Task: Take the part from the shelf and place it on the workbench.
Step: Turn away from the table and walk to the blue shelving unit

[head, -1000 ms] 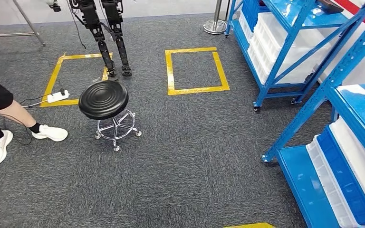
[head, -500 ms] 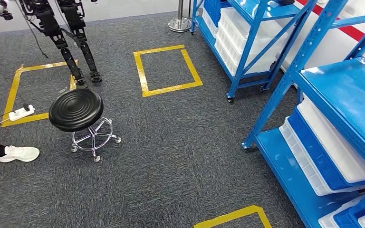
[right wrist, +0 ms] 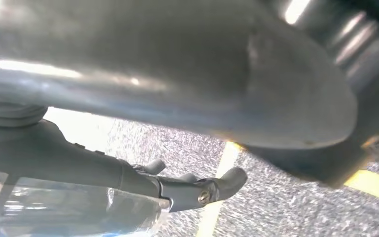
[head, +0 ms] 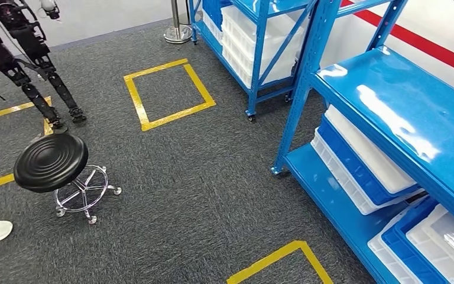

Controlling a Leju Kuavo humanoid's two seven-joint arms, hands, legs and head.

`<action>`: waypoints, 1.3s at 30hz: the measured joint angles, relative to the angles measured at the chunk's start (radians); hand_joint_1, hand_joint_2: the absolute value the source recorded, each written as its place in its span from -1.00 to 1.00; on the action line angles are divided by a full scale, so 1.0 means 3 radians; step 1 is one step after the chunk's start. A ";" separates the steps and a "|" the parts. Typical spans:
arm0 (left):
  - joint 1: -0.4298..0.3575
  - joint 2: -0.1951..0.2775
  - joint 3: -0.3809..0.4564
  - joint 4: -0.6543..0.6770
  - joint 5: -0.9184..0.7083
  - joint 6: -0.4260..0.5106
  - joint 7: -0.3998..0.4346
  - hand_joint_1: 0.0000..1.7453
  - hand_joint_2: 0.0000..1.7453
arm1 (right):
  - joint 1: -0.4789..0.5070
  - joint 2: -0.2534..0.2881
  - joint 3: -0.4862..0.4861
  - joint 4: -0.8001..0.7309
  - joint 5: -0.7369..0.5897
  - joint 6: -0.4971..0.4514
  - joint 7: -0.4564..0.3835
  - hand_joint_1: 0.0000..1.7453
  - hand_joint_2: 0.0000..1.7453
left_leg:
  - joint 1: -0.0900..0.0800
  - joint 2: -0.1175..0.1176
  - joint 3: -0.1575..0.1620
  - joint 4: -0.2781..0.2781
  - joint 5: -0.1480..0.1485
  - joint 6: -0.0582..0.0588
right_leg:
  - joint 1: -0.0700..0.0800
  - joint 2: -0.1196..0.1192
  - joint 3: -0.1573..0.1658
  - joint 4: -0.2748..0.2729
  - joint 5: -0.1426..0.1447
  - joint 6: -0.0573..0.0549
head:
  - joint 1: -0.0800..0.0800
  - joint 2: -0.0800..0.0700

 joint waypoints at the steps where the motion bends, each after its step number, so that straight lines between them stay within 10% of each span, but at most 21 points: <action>1: 0.0000 0.0000 0.0000 0.0000 0.0000 0.0000 0.0000 -1.00 -1.00 | 0.0003 0.0000 0.0000 0.0000 0.0000 0.0000 0.0000 -1.00 -1.00 | 0.0002 -0.0009 0.0017 -0.0078 0.0094 0.0002 | 0.0002 0.0049 0.0006 0.0002 0.0000 0.0000 | 0.0000 0.0000; 4: 0.0000 0.0000 0.0001 -0.0001 -0.0001 0.0000 0.0000 -1.00 -1.00 | -0.0001 0.0003 0.0000 0.0000 0.0000 0.0000 0.0001 -1.00 -1.00 | 0.0023 -0.0183 0.0244 -0.0661 0.0436 0.0020 | 0.0012 0.0189 0.0010 0.0015 -0.0005 0.0011 | 0.0002 0.0000; 6: -0.0003 0.0000 0.0001 -0.0001 -0.0002 0.0000 -0.0002 -1.00 -1.00 | -0.0005 0.0006 0.0001 0.0000 0.0001 0.0000 0.0001 -1.00 -1.00 | 0.0018 -0.0272 0.0307 -0.0832 0.0482 0.0042 | 0.0017 0.0258 -0.0024 0.0021 0.0000 0.0042 | 0.0004 0.0000; 8: -0.0009 -0.0001 0.0001 -0.0001 -0.0003 0.0000 -0.0003 -1.00 -1.00 | 0.0001 0.0005 0.0002 0.0000 0.0001 0.0000 0.0001 -1.00 -1.00 | 0.0000 -0.0202 0.0316 -0.0862 0.0497 0.0088 | 0.0009 0.0310 -0.0063 0.0020 0.0010 0.0087 | 0.0004 0.0000; 12: -0.0010 -0.0012 0.0001 -0.0005 -0.0004 -0.0003 -0.0002 -1.00 -1.00 | -0.0009 -0.0003 0.0005 -0.0001 0.0000 0.0000 0.0001 -1.00 -1.00 | -0.0008 -0.0019 0.0348 -0.0933 0.0538 0.0181 | 0.0007 -0.0004 -0.0295 0.0462 -0.0210 0.0096 | 0.0027 0.0000; 15: -0.0003 -0.0009 0.0001 -0.0006 -0.0004 -0.0003 -0.0001 -1.00 -1.00 | -0.0012 -0.0002 0.0006 -0.0001 -0.0001 0.0000 -0.0007 -1.00 -1.00 | -0.0019 0.0131 0.0339 -0.0931 0.0533 0.0186 | -0.0021 -0.0090 -0.0527 0.0930 -0.0379 0.0123 | 0.0034 0.0000; 19: -0.0005 -0.0008 0.0001 -0.0008 -0.0005 -0.0004 -0.0003 -1.00 -1.00 | -0.0015 0.0000 0.0006 -0.0001 -0.0001 0.0001 -0.0010 -1.00 -1.00 | -0.0023 0.0291 0.0365 -0.0924 0.0504 0.0140 | -0.0053 -0.0293 -0.0130 0.0252 -0.0126 0.0228 | 0.0038 0.0000; 21: -0.0005 -0.0004 0.0001 -0.0010 -0.0005 -0.0004 -0.0003 -1.00 -1.00 | -0.0017 0.0005 0.0006 -0.0001 -0.0001 0.0002 -0.0009 -1.00 -1.00 | -0.0036 0.0358 0.0390 -0.0919 0.0480 0.0092 | -0.0037 -0.0388 -0.0019 0.0035 -0.0059 0.0198 | 0.0030 0.0000; 24: -0.0025 -0.0002 0.0001 -0.0013 -0.0010 -0.0007 -0.0004 -1.00 -1.00 | -0.0011 0.0002 0.0006 -0.0001 -0.0006 0.0004 -0.0010 -1.00 -1.00 | -0.0011 0.0391 0.0422 -0.0911 0.0444 0.0022 | -0.0026 -0.0280 -0.0029 0.0013 -0.0040 0.0116 | 0.0015 0.0000; 27: -0.0024 -0.0001 0.0000 -0.0014 -0.0015 -0.0015 -0.0004 -1.00 -1.00 | -0.0010 0.0002 0.0006 -0.0001 -0.0019 0.0007 -0.0010 -1.00 -1.00 | 0.0013 0.0110 0.0266 -0.0527 0.0193 -0.0009 | -0.0043 -0.0169 -0.0001 0.0000 -0.0016 0.0038 | 0.0008 0.0000; 30: -0.0004 -0.0001 0.0000 -0.0014 -0.0015 -0.0022 -0.0004 -1.00 -1.00 | -0.0009 0.0013 0.0005 0.0000 -0.0031 0.0009 -0.0009 -1.00 -1.00 | 0.0013 -0.0001 -0.0027 0.0034 -0.0006 0.0002 | -0.0011 -0.0030 0.0001 0.0003 -0.0008 0.0011 | 0.0007 0.0000; 35: -0.0002 0.0008 0.0000 -0.0015 -0.0018 -0.0027 -0.0012 -1.00 -1.00 | -0.0003 0.0020 0.0005 0.0000 -0.0054 0.0007 -0.0009 -1.00 -1.00 | 0.0021 -0.0210 0.0227 -0.0710 0.0499 0.0047 | 0.0011 0.0198 0.0019 0.0018 -0.0015 0.0024 | 0.0008 0.0000; 39: -0.0016 0.0014 0.0000 -0.0022 -0.0031 -0.0030 -0.0023 -1.00 -1.00 | 0.0004 0.0023 -0.0001 -0.0001 -0.0066 0.0002 -0.0012 -1.00 -1.00 | -0.0007 -0.0189 0.0284 -0.0876 0.0539 0.0096 | 0.0004 0.0285 -0.0057 0.0033 -0.0013 0.0091 | 0.0010 0.0000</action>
